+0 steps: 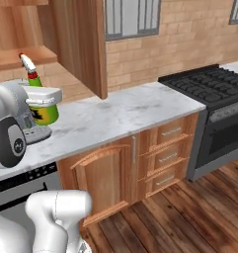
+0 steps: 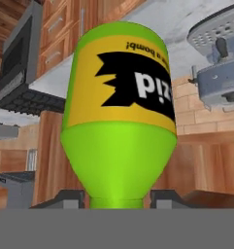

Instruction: Locate and retrieve the spray and soap dispenser from the cabinet. Place them next to the sink.

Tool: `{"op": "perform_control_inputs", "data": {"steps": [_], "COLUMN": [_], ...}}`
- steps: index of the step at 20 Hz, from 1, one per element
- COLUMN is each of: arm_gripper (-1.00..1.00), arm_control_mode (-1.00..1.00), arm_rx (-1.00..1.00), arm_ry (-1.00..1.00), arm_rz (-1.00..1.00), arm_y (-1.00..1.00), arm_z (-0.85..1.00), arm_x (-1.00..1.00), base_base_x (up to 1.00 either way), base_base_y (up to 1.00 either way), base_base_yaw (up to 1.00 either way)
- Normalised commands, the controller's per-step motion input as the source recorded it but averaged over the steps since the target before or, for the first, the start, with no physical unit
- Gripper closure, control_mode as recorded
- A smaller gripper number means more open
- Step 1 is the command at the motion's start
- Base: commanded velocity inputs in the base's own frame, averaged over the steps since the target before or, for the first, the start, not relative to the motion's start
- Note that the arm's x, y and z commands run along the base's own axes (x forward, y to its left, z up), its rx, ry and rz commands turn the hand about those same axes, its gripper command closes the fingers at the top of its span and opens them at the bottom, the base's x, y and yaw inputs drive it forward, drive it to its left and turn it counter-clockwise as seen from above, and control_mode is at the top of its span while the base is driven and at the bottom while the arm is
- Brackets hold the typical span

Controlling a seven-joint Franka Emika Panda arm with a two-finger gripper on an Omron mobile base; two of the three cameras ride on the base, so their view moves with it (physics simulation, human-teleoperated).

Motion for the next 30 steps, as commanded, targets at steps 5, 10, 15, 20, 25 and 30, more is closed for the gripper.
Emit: {"op": "perform_control_inputs", "data": {"steps": [5,10,15,20,25,30], "arm_gripper": [1.0,1.0,1.0,1.0,1.0,1.0], "arm_control_mode": [1.0,1.0,1.0,1.0,1.0,1.0], "arm_rx": [0.0,0.0,0.0,0.0,0.0,0.0], "arm_ry": [0.0,0.0,0.0,0.0,0.0,0.0], "arm_rz": [0.0,0.0,0.0,0.0,0.0,0.0], "arm_y": [0.0,0.0,0.0,0.0,0.0,0.0], "arm_z": [0.0,0.0,0.0,0.0,0.0,0.0], "arm_x": [0.0,0.0,0.0,0.0,0.0,0.0], "base_base_x": [-0.04,-0.01,0.0,0.0,0.0,0.0], "base_base_y": [-0.12,-0.12,-0.15,-0.16,-0.16,-0.17], "base_base_yaw": [-0.41,-0.41,-0.41,-0.41,-0.41,-0.42]}}
